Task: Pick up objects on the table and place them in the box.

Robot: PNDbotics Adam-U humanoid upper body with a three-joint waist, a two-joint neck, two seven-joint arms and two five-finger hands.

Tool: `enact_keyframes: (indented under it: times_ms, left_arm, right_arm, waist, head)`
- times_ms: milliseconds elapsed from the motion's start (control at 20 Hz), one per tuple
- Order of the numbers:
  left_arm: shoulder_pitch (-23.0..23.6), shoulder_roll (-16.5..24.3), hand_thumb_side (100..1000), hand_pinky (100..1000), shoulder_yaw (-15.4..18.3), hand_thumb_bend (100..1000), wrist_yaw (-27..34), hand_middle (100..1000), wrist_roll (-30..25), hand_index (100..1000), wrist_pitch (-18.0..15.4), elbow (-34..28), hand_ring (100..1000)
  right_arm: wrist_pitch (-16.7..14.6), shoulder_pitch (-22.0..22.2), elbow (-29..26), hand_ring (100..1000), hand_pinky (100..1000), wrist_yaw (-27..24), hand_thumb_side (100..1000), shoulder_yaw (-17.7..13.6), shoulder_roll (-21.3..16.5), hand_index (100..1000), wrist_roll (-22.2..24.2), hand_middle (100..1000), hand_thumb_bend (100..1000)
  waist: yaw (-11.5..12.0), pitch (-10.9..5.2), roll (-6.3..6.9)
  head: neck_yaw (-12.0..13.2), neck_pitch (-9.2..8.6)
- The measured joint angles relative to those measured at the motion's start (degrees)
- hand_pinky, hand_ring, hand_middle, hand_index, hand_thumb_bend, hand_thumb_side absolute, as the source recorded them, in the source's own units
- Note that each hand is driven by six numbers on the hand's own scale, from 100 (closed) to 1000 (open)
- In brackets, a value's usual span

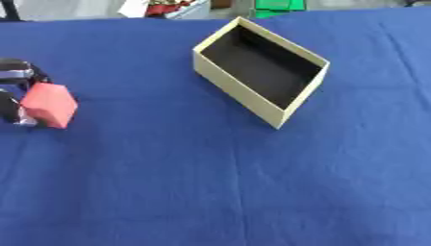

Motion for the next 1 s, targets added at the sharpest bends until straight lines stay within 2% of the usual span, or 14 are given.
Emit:
enact_keyframes:
  times_ms: [550, 600, 700, 1000]
  left_arm:
    - [-1.95, -0.13, 100, 712, 1.34, 370, 0.15, 605, -0.16, 698, 1.56, -3.55, 671]
    - [-1.99, -0.15, 100, 701, 1.44, 307, 0.18, 599, -0.15, 695, 1.75, -3.75, 658]
    - [-2.55, -0.62, 100, 699, 1.62, 284, 0.60, 598, 0.02, 695, 1.94, -4.44, 656]
    - [-8.58, -5.15, 100, 683, 1.79, 199, 2.96, 590, -0.14, 692, 3.24, -7.02, 646]
  right_arm:
    - [-0.09, 0.06, 0.11, 788, 820, 0.00, 947, -0.01, 0.00, 838, -0.10, 785, 100]
    - [-0.10, 0.07, 0.11, 788, 820, 0.00, 945, -0.01, 0.00, 838, -0.10, 786, 100]
    - [-0.13, 0.07, 0.12, 788, 820, 0.00, 944, -0.01, 0.00, 838, -0.08, 786, 100]
    - [-0.15, 0.07, 0.12, 788, 820, 0.00, 943, -0.01, 0.00, 838, -0.06, 786, 100]
  waist:
    - [0.27, -0.70, -0.01]
    - [0.27, -0.70, -0.01]
    - [0.26, -0.87, -0.01]
    - [0.41, -1.58, 0.18]
  head:
    - [-0.54, 0.04]
    - [-0.58, 0.06]
    - [-0.79, 0.17]
    - [-1.27, 0.18]
